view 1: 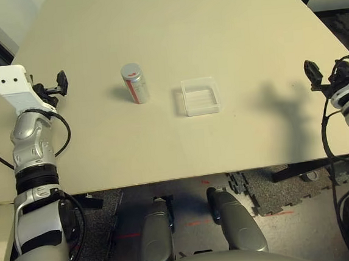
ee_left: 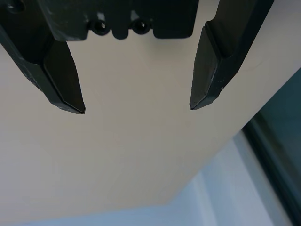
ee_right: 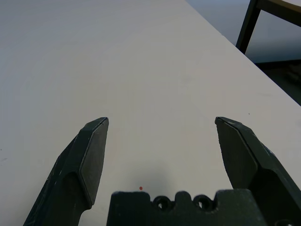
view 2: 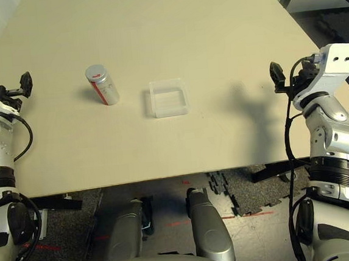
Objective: Pour the medicine from the bottle into the box.
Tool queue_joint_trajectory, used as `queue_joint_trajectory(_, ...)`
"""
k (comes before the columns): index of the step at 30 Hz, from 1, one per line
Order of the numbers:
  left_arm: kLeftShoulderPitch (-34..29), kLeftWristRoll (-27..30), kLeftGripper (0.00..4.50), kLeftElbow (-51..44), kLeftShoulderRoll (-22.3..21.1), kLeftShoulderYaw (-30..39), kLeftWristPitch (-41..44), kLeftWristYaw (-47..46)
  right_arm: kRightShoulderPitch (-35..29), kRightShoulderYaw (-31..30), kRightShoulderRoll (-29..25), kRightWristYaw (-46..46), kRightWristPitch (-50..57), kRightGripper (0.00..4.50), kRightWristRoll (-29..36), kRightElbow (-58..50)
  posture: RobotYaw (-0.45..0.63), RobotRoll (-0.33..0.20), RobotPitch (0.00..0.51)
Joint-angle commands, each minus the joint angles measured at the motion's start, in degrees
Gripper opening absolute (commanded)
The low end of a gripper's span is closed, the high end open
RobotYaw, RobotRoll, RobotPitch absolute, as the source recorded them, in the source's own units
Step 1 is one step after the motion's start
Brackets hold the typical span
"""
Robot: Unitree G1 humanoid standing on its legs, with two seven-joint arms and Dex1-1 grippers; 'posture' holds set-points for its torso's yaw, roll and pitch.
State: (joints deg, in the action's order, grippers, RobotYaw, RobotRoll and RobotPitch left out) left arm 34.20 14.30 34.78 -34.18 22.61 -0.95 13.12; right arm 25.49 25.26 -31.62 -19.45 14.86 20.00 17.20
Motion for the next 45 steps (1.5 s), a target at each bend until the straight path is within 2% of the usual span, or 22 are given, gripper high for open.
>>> queue_joint_trajectory(1,-1.5,-0.8,4.48,0.1,-0.3,0.9,-0.3,-1.8,-0.5,-0.5,-0.9,-0.3,0.3,4.5,-0.6,0.6,-0.06,0.0,0.224)
queue_joint_trajectory(6,-1.2,-0.6,4.48,1.4,0.6,-0.2,-0.4,-0.9,0.0,-0.7,-1.9,-1.1,-0.2,4.5,-0.8,1.4,-0.08,0.0,0.226)
queue_joint_trajectory(10,1.5,-0.5,4.48,3.2,-0.4,-1.0,-0.2,1.4,1.8,-1.1,-2.7,-2.5,-1.9,4.5,-1.2,4.0,-0.07,0.0,0.222)
queue_joint_trajectory(15,2.0,2.1,4.48,2.1,-1.8,-1.9,3.6,10.1,3.2,-2.0,-2.7,-4.9,-2.0,4.5,-0.8,4.6,-0.05,0.0,0.214)
queue_joint_trajectory(21,-5.2,9.5,4.48,-12.2,-3.4,-2.5,14.4,23.9,0.7,-3.2,-2.2,-8.7,5.2,4.5,2.6,-2.3,-0.03,0.0,0.185)
queue_joint_trajectory(25,-13.3,12.0,4.48,-22.5,-6.0,-4.9,19.9,31.8,-2.0,-5.3,-2.5,-11.2,11.5,4.5,5.0,-10.6,-0.05,0.0,0.183)
queue_joint_trajectory(31,-12.8,9.8,4.48,-22.4,-3.5,-9.1,18.7,33.5,-2.4,-7.0,-1.2,-10.0,17.2,4.5,6.5,-18.0,-0.08,0.0,0.183)
queue_joint_trajectory(45,-2.5,5.0,4.48,-9.8,4.7,-14.8,10.7,33.7,-4.1,-7.6,-1.3,-10.1,22.7,4.5,8.3,-25.3,-0.14,0.0,0.208)
